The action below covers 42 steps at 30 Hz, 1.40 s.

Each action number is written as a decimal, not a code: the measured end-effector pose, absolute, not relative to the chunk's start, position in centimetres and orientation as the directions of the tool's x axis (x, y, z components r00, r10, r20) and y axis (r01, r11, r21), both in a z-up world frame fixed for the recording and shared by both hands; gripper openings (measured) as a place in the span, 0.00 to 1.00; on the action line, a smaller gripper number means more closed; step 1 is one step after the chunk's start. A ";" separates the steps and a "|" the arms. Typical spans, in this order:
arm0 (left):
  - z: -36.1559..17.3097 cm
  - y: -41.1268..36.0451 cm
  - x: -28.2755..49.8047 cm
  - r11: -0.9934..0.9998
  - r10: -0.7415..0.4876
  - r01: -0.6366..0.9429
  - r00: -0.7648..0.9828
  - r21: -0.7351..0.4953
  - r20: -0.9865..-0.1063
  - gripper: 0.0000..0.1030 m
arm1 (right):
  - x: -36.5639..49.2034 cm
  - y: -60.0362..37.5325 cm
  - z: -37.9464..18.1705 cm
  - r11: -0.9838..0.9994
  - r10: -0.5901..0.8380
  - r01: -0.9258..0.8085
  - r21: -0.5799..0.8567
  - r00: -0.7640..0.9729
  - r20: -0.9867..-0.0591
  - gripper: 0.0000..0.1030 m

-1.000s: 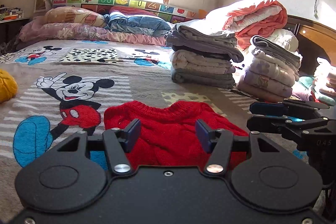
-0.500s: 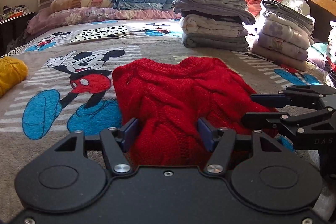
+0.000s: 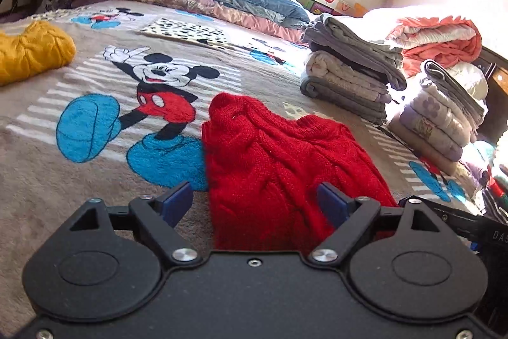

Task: Fold clothes
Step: 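Grasp the folded red sweater bundle with both grippers from its sides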

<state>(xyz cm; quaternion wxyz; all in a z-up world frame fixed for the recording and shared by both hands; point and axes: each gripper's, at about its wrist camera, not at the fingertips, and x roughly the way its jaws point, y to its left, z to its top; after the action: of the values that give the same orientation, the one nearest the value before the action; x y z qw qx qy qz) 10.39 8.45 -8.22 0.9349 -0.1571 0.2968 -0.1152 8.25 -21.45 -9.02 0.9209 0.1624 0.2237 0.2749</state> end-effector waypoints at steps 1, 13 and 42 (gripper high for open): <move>-8.1 8.6 10.3 0.917 -0.314 0.113 0.795 -0.381 -0.519 0.90 | 8.5 -22.2 -9.1 0.776 0.583 -0.395 0.493 0.746 -0.320 0.66; -10.7 11.3 12.8 0.748 -0.472 -0.020 0.686 -0.663 -0.554 1.00 | 14.4 -24.9 -13.4 0.553 0.685 -0.146 0.820 0.640 -0.348 0.87; -10.4 8.8 14.3 0.615 -0.615 0.064 0.663 -0.786 -0.427 0.55 | 15.7 -21.9 -13.8 0.518 0.672 -0.156 0.841 0.683 -0.287 0.56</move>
<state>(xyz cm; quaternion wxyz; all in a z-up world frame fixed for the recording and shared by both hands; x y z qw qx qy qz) 14.34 8.77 -10.40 0.8254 -0.3876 0.3553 -0.2055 15.66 -21.87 -13.79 0.8154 0.4203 0.3069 0.2537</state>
